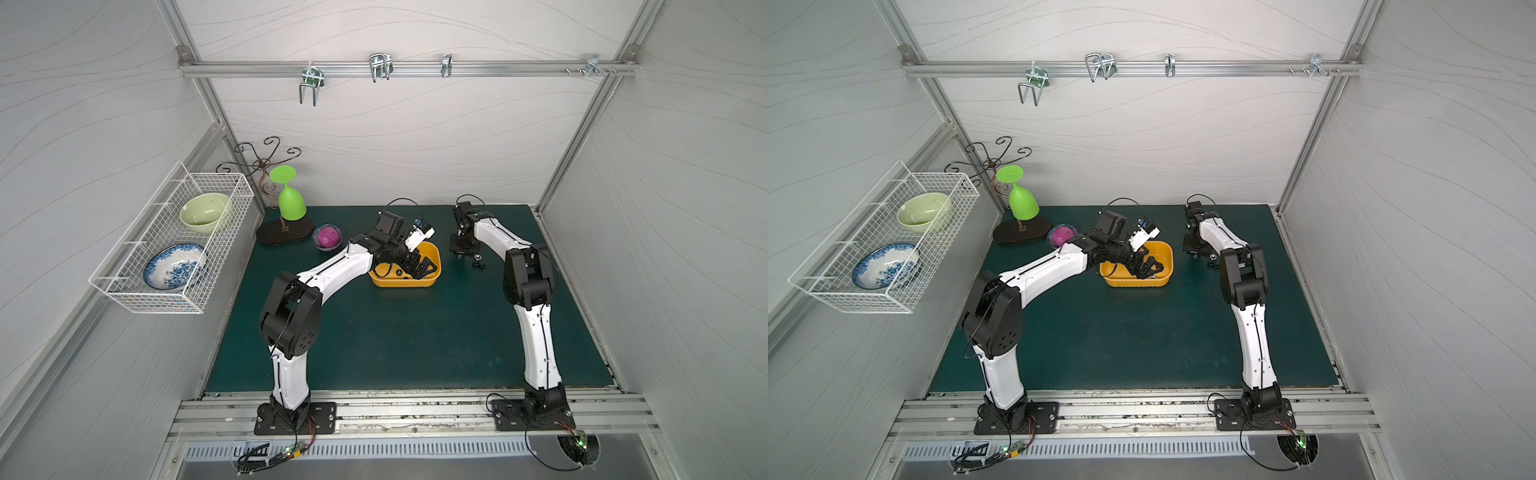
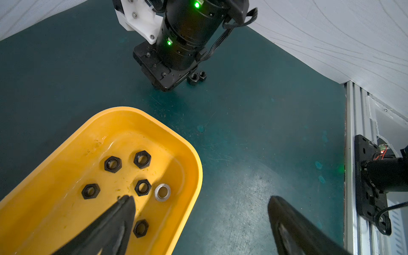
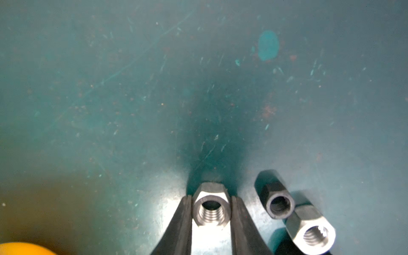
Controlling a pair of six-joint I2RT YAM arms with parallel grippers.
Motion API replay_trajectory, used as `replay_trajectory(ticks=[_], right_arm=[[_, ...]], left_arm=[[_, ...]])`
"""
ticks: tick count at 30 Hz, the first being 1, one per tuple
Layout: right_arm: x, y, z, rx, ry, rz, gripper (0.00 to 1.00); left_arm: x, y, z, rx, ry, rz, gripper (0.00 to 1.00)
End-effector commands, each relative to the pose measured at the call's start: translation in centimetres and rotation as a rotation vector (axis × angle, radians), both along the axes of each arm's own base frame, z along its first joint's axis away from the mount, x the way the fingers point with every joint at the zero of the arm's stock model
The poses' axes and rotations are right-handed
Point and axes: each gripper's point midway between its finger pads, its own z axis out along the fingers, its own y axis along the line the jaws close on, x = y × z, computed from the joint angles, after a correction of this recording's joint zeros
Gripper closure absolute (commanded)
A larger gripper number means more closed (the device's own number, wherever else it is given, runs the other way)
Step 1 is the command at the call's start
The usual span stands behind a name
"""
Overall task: Put the nuts on the desktop into the storage box
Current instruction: Pick up the nut from the center of the board.
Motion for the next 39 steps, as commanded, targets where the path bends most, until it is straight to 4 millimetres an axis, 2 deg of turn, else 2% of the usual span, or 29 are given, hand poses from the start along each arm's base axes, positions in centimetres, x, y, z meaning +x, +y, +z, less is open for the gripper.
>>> replay_trajectory(ticks=[1, 6, 14, 24, 31, 39], right_arm=[[0.1, 0.0, 1.9, 0.005, -0.023, 0.016, 0.77], [-0.3, 0.4, 6.4, 0.016, -0.092, 0.045, 0.78], [-3.5, 1.1, 11.9, 0.047, -0.146, 0.103, 0.78], [-7.3, 5.2, 17.6, 0.074, -0.209, 0.228, 0.78], [-9.9, 9.1, 19.4, 0.081, -0.233, 0.321, 0.77], [-11.9, 13.5, 19.9, 0.096, -0.236, 0.396, 0.77]], left_arm=[[0.5, -0.5, 2.9, -0.032, -0.068, -0.016, 0.02], [0.6, -0.3, 4.0, -0.024, -0.084, -0.005, 0.02], [0.7, 0.9, 6.9, 0.003, -0.132, 0.054, 0.02], [-1.4, 2.6, 11.8, -0.006, -0.198, 0.048, 0.02], [-3.1, 4.6, 12.3, 0.0, -0.205, 0.047, 0.02], [-3.1, 9.1, 13.7, -0.051, -0.173, 0.122, 0.02]])
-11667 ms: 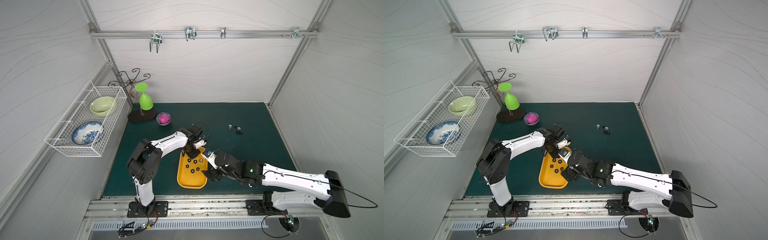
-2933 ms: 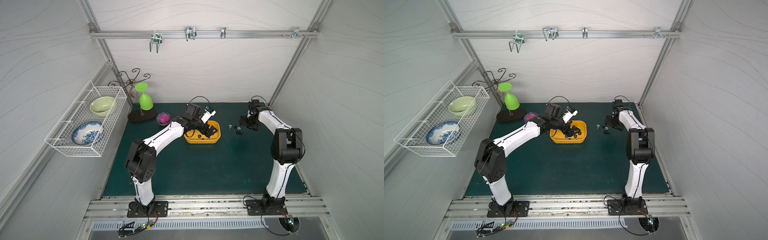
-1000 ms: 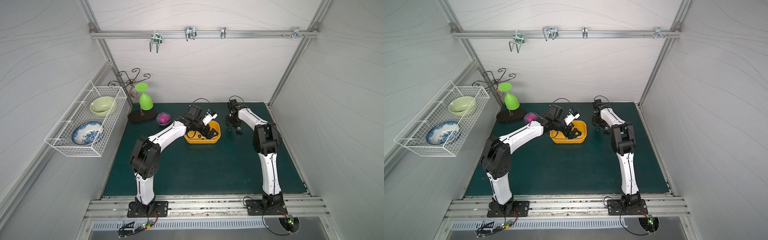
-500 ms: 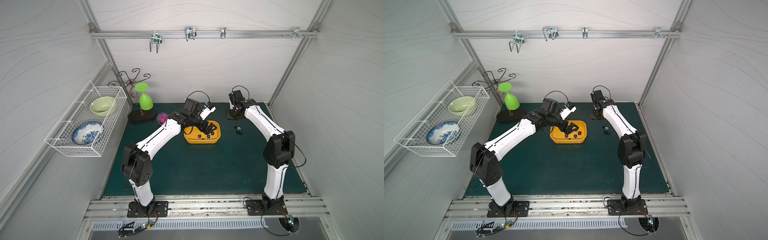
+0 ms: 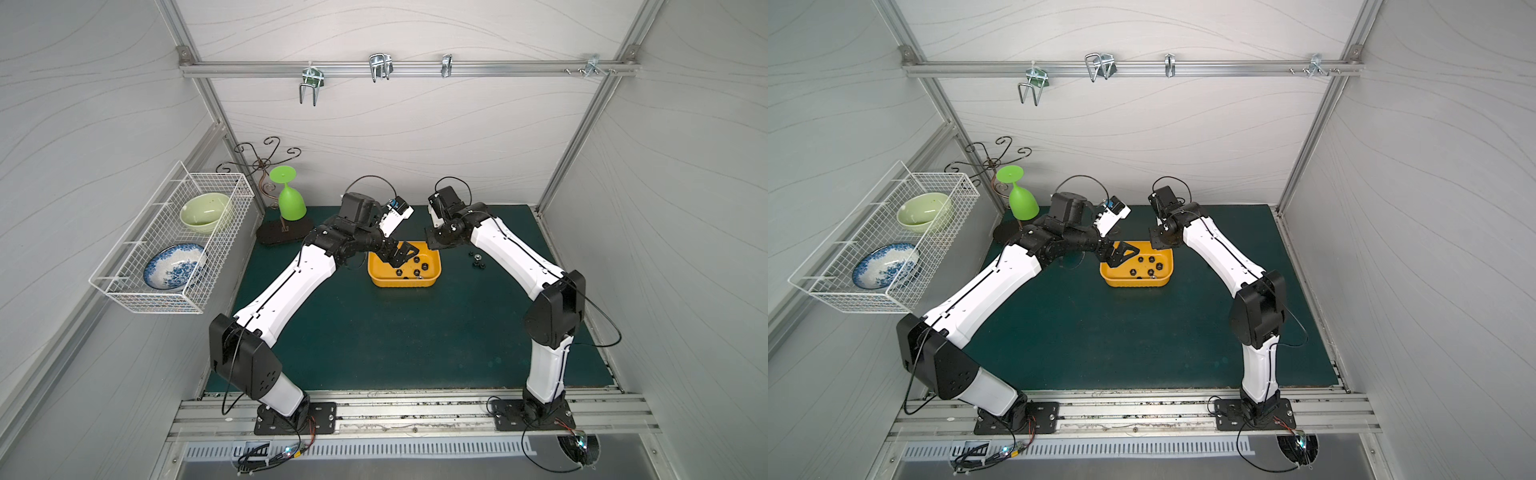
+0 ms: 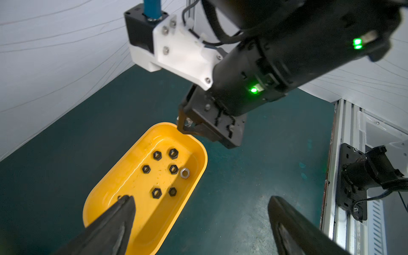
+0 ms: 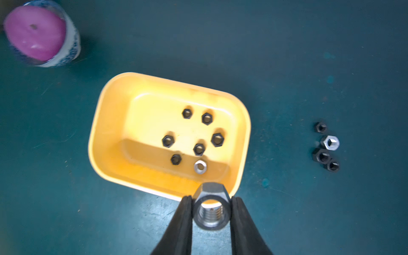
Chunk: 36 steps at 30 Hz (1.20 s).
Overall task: Put the nuts on the desktop into the storage box
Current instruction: Pick up the nut from the center of the board, then place the nut in the storage box.
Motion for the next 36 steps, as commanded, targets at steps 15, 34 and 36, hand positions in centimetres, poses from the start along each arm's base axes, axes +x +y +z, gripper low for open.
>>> replay_trajectory(ticks=[15, 34, 36], right_arm=[[-1.4, 7.0, 0.4, 0.05, -0.019, 0.081, 0.77], [0.1, 12.1, -7.0, 0.055, 0.027, 0.116, 0.79], [0.4, 12.4, -8.0, 0.042, 0.031, 0.123, 0.79]], left_arm=[[-2.7, 7.0, 0.6, 0.085, -0.025, 0.024, 0.02], [-0.4, 10.4, -5.7, 0.116, 0.074, 0.173, 0.02], [-0.1, 10.5, -6.4, 0.125, 0.076, 0.183, 0.02]])
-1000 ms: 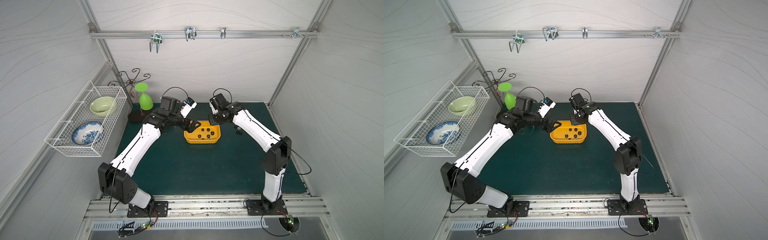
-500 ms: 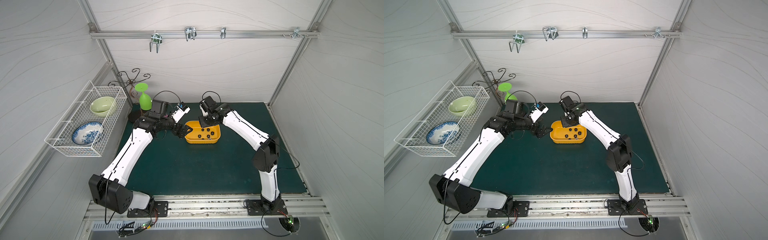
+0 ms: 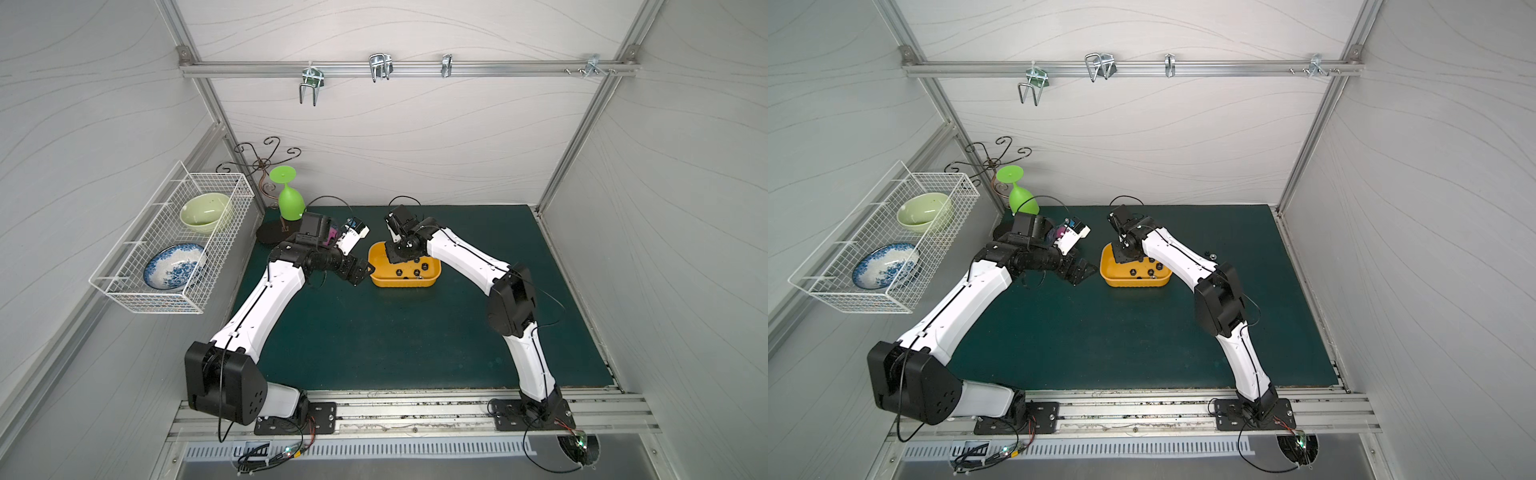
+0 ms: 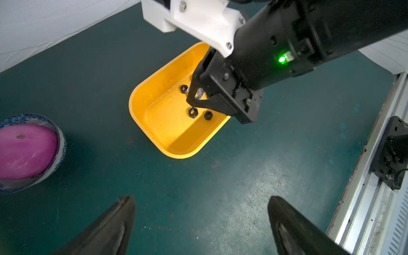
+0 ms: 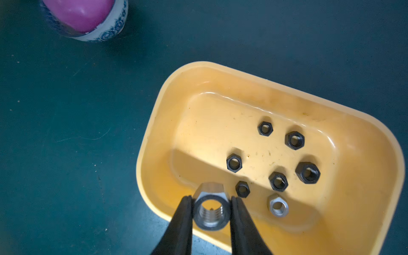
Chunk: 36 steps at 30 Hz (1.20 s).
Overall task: Put the nuts on the desktop into the storage box
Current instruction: Place the nut in the storage box.
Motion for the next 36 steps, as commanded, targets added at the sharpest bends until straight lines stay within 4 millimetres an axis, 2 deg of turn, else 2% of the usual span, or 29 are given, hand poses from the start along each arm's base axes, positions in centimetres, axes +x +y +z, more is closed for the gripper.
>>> replay_trajectory(ticks=[1, 11, 22, 25, 28, 30, 32, 36], right_arm=[[0.9, 1.2, -0.7, 0.011, -0.015, 0.004, 0.79], [2.2, 1.4, -5.1, -0.057, -0.016, 0.01, 0.8], [2.7, 1.0, -9.5, -0.069, 0.067, 0.0, 0.79], [2.8, 0.8, -10.1, -0.068, 0.082, -0.015, 0.77], [3.0, 0.8, -10.3, -0.073, 0.084, -0.017, 0.69], [2.9, 1.0, -10.4, -0.063, 0.087, -0.009, 0.68], [3.0, 1.2, -10.0, -0.045, 0.085, -0.002, 0.66], [3.2, 1.3, -8.5, -0.029, 0.071, 0.008, 0.5]], left_arm=[[1.8, 0.0, 0.2, -0.004, -0.058, 0.022, 0.02], [3.3, 0.9, -3.1, 0.019, -0.04, 0.072, 0.02], [3.2, 0.8, -4.7, -0.008, 0.016, 0.056, 0.02], [3.1, 0.8, -4.9, -0.004, 0.023, 0.053, 0.02], [3.0, 0.8, -5.0, 0.0, 0.024, 0.051, 0.02], [3.1, 0.9, -5.0, 0.001, 0.026, 0.052, 0.02], [3.0, 0.9, -4.9, 0.004, 0.026, 0.049, 0.02], [2.9, 1.0, -4.5, 0.01, 0.016, 0.049, 0.02]])
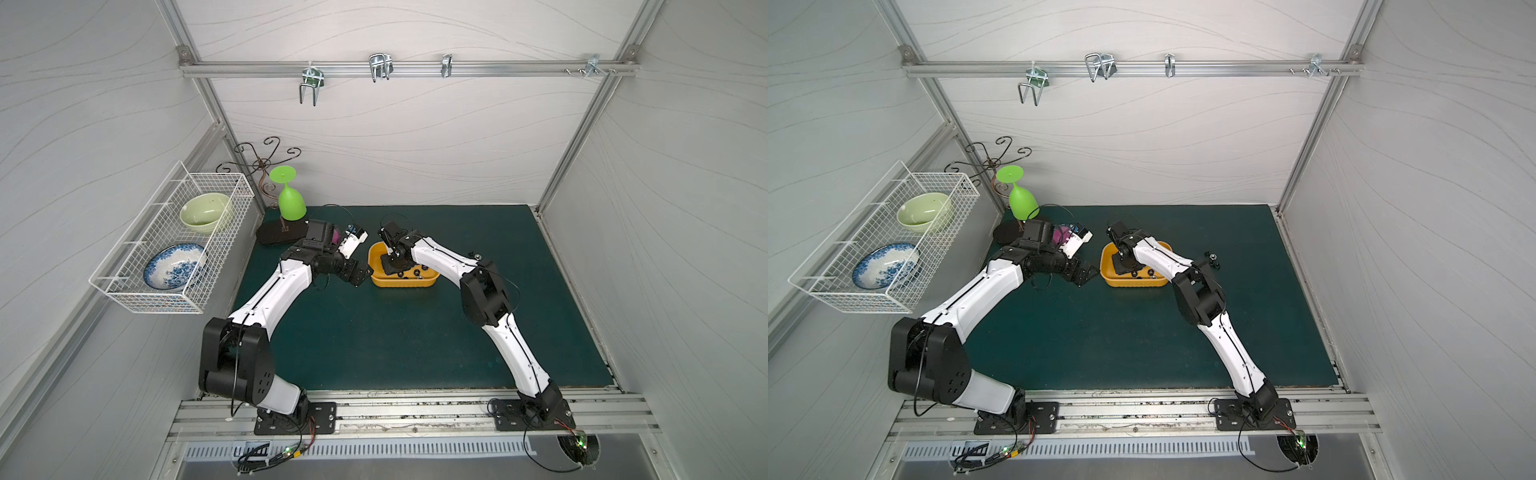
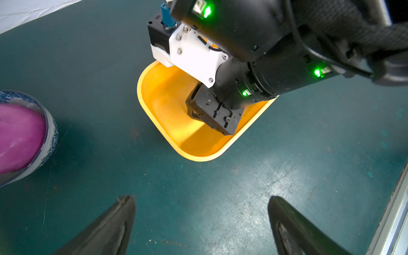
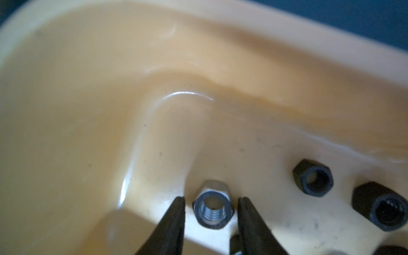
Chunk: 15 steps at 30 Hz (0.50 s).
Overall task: Put the nuts on the desktop into the storage box
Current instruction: Place the nut in the storage box.
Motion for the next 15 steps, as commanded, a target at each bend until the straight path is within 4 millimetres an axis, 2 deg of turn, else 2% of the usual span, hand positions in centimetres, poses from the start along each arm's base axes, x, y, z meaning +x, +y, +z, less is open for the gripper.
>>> replay_trajectory(ticks=[1, 2, 5, 11, 15], right_arm=[[0.7, 0.3, 2.1, 0.039, -0.017, 0.003, 0.46], [0.8, 0.2, 2.8, 0.045, -0.024, -0.003, 0.43], [0.9, 0.0, 5.1, 0.078, -0.037, -0.01, 0.42], [0.9, -1.1, 11.5, 0.147, -0.094, -0.024, 0.38], [0.6, -2.5, 15.8, 0.194, -0.131, -0.04, 0.3]], left_arm=[[0.4, -0.1, 1.0, -0.009, -0.031, -0.013, 0.02], [0.3, -0.1, 1.0, -0.009, -0.03, -0.013, 0.02], [0.2, -0.2, 1.6, -0.016, -0.037, -0.017, 0.02], [0.3, -0.2, 3.4, -0.031, -0.037, 0.0, 0.02], [0.6, -0.5, 5.6, -0.07, -0.018, 0.032, 0.02]])
